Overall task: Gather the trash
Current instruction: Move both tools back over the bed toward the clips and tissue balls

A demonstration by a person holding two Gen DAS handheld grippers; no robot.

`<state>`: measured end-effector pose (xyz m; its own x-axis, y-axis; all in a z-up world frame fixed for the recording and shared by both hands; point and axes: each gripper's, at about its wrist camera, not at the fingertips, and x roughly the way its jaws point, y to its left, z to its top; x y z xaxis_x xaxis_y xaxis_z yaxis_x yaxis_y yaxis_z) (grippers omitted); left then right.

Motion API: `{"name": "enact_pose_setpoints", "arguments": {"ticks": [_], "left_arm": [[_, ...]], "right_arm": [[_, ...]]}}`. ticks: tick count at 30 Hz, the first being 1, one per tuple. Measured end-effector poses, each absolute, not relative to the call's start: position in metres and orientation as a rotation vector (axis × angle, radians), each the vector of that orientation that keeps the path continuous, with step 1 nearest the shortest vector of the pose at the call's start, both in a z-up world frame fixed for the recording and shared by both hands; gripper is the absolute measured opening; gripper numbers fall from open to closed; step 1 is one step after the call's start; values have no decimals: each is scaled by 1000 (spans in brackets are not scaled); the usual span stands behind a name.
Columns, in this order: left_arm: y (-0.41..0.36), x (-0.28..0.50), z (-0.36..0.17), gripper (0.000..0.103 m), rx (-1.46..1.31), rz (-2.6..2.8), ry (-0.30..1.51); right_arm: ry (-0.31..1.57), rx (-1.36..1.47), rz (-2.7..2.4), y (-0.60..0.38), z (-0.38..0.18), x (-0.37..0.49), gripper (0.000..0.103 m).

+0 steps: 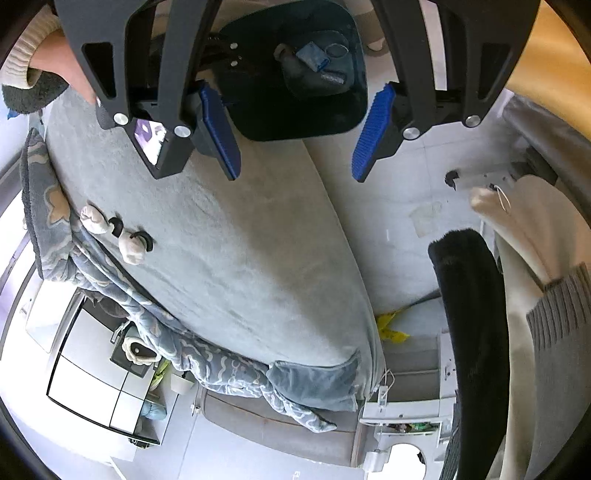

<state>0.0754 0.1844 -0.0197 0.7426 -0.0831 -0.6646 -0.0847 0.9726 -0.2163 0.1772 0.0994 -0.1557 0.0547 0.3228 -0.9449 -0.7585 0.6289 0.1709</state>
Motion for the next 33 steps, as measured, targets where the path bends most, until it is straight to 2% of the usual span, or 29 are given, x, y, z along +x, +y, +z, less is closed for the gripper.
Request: {"name": "enact_pose_setpoints", "arguments": {"ticks": [11,19,23,25,28,33], "left_arm": [[174,84,11,72,-255,5,660],[141,97,23,71,-157,-35,653],[123,105,28,76,-133,-72,643],[115,110,31,76,-131,-101,636],[105,117,35,83,-111,-107,623],[88,130,37,88,-102,-101,619]], "right_arm": [[1062,-315,853,66,-87,183,66],[980,-289,802,22,-55,198,68],[936,-291,757,-5,-41,207,72],[912,-304,730,-18,-36,213,72],[887,-301,701,-37,-30,220,73],[860,-273,665,-73,-22,233,73]]}}
